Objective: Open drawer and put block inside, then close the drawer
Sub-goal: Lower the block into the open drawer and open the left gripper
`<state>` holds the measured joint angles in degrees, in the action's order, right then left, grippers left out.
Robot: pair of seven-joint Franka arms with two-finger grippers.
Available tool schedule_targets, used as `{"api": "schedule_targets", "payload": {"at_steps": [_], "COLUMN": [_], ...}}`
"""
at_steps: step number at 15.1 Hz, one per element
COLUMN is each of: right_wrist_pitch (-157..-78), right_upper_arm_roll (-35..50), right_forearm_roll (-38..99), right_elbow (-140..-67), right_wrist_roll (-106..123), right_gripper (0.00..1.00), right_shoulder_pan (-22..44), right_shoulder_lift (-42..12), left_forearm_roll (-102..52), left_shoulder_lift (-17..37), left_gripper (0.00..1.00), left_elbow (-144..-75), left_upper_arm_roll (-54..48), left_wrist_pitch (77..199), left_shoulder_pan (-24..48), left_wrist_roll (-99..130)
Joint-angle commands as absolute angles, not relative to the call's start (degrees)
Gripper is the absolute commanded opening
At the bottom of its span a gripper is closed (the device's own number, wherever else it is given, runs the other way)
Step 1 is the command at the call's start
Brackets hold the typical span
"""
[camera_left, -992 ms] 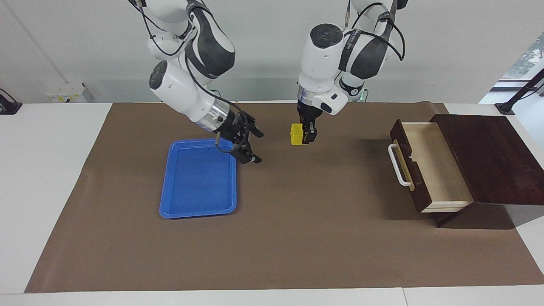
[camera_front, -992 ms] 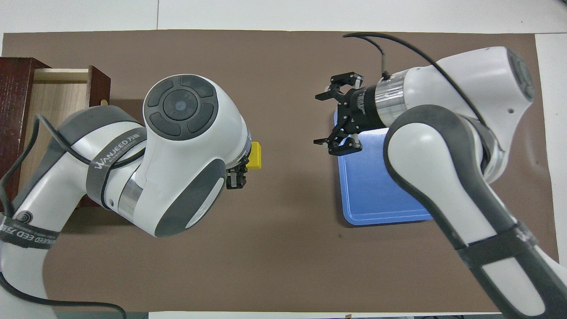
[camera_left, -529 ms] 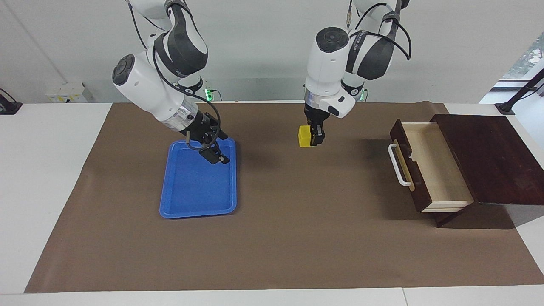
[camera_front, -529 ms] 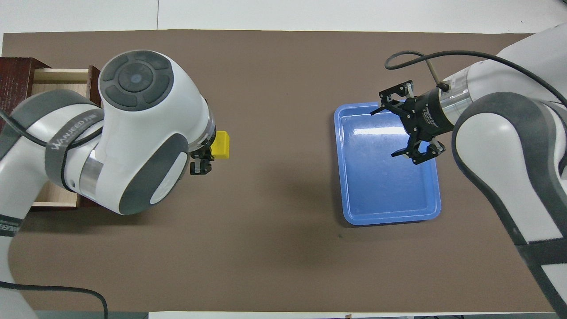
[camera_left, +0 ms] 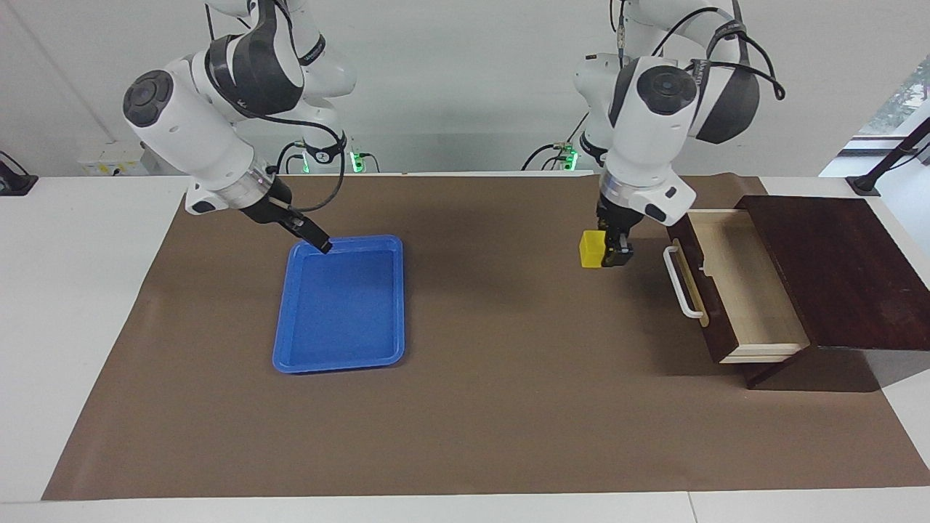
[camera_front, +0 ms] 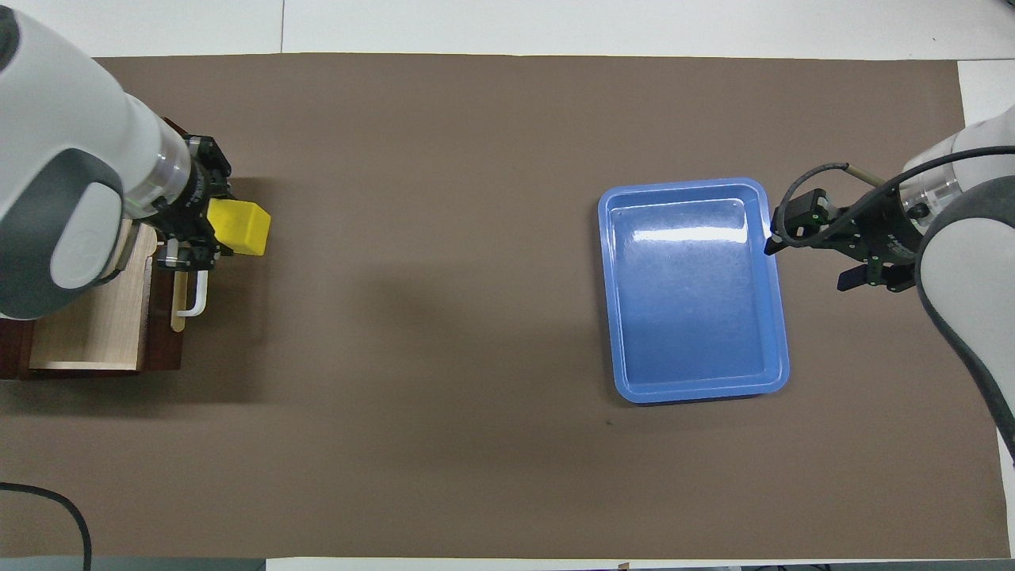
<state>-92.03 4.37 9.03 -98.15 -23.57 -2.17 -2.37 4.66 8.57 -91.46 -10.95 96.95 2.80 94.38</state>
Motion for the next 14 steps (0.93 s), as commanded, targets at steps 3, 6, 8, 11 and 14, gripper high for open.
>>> {"api": "schedule_targets", "payload": {"at_steps": [3,6,8,11,14], "right_wrist_pitch": [-87.8,-86.9,-85.9,-81.9,-81.1], "right_upper_arm_roll": [5.3,5.7,5.7,6.2,6.1], "right_forearm_roll": [2.1,0.2,0.2,-1.7,-2.5], "right_elbow": [-98.6,-98.4,-97.0,-90.8,-89.3], "right_wrist_roll": [-12.4,-6.2,-2.3,5.2,8.3], "right_gripper": [1.00,1.00,1.00,1.00,1.00], "right_shoulder_pan": [-2.7,-3.9,-4.4,-5.9,-6.2], "right_shoulder_lift": [2.2,3.5,3.9,2.6,2.4], "left_forearm_roll": [4.7,4.5,4.3,1.1,0.3], "left_shoulder_lift": [7.9,8.1,8.8,8.9,8.8], "left_gripper": [0.00,0.00,0.00,0.00,0.00], "left_elbow": [-92.2,-93.6,-94.0,-95.7,-98.1], "left_upper_arm_roll": [-11.6,-11.6,-11.6,-11.5,-11.4], "left_wrist_pitch": [98.2,101.6,103.4,105.1,107.0], "left_shoulder_pan": [-6.9,-10.4,-11.5,-13.5,-13.7], "left_wrist_roll": [80.9,78.0,78.0,79.0,83.1]}}
